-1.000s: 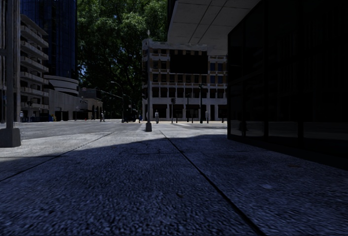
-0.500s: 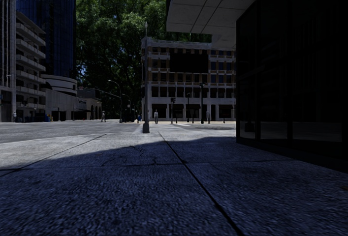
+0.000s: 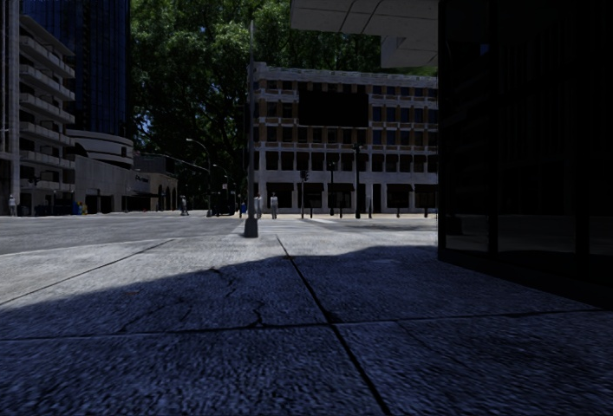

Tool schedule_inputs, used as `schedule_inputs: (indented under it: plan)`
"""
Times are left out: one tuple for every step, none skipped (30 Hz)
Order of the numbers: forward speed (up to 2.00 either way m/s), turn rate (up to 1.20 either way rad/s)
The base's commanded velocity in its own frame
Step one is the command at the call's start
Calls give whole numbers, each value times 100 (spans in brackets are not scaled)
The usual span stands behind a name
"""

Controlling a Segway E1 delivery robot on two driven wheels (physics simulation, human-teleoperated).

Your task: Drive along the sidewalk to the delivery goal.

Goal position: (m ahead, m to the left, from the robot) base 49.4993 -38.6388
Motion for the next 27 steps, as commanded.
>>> schedule_inputs:
  plan:
    - [200, 0]
    - [200, 0]
    - [200, 0]
    - [200, 0]
    - [200, 0]
    - [200, 0]
    - [200, 0]
    - [200, 0]
    - [200, 0]
    - [200, 0]
    - [200, 0]
    - [200, 0]
    - [200, 0]
    - [200, 0]
    - [200, 0]
    - [200, 0]
    - [200, 0]
    - [200, 0]
    - [200, 0]
    - [200, 0]
    - [200, 0]
    - [200, 0]
    - [200, 0]
    - [200, 0]
    - [200, 0]
    - [200, 0]
    - [200, 0]
